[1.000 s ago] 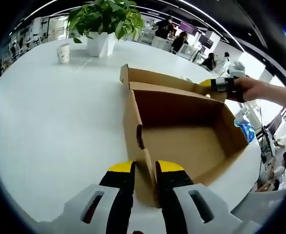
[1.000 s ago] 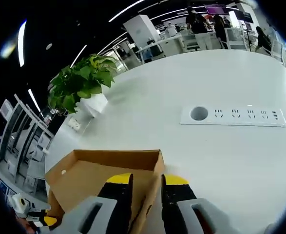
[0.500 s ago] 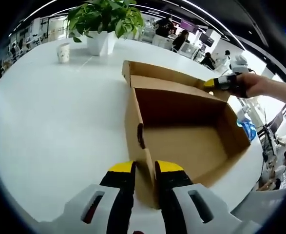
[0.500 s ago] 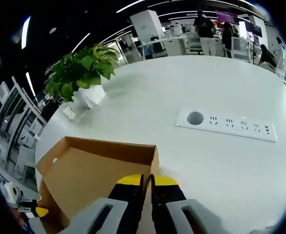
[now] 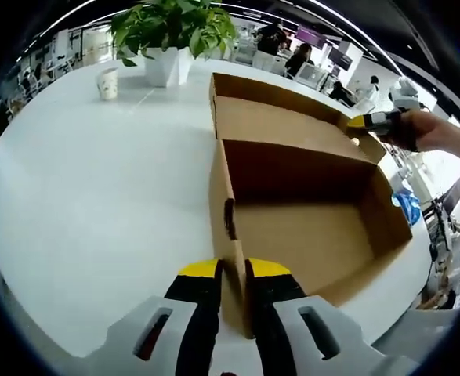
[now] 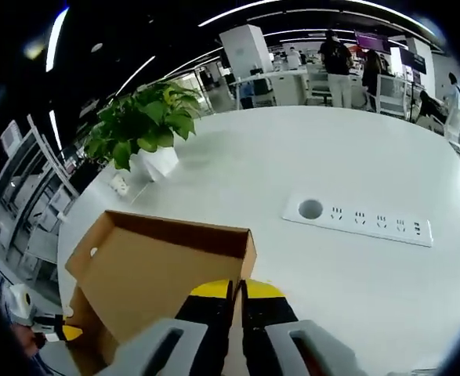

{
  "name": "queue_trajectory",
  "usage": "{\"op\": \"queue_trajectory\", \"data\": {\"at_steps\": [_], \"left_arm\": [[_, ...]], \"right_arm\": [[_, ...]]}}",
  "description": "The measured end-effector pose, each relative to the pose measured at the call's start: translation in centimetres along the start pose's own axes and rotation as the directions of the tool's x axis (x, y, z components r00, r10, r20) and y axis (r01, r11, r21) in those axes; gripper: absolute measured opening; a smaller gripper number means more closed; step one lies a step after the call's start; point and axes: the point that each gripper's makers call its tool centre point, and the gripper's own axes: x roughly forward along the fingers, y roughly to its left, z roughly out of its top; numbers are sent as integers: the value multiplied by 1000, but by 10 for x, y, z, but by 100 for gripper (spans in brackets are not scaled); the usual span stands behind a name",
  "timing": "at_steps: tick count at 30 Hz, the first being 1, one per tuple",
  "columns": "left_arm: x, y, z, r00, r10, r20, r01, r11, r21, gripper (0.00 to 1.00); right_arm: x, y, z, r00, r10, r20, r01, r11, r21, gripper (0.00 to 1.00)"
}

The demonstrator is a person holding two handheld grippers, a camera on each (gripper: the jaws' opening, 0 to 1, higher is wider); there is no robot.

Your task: Operate the shoe box by opening the lid, removing the specified soft item, and placing it in the target area until the item is outside and the box remains undamaged.

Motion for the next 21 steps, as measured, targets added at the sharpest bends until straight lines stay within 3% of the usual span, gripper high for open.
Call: {"op": "queue_trajectory", "data": {"at_steps": [21], "left_arm": [[-3,2,-3,993,113,-22,-112,993,35,4]], "right_arm": [[-59,25,13,995,18,97,-7,993,-119,0]]}}
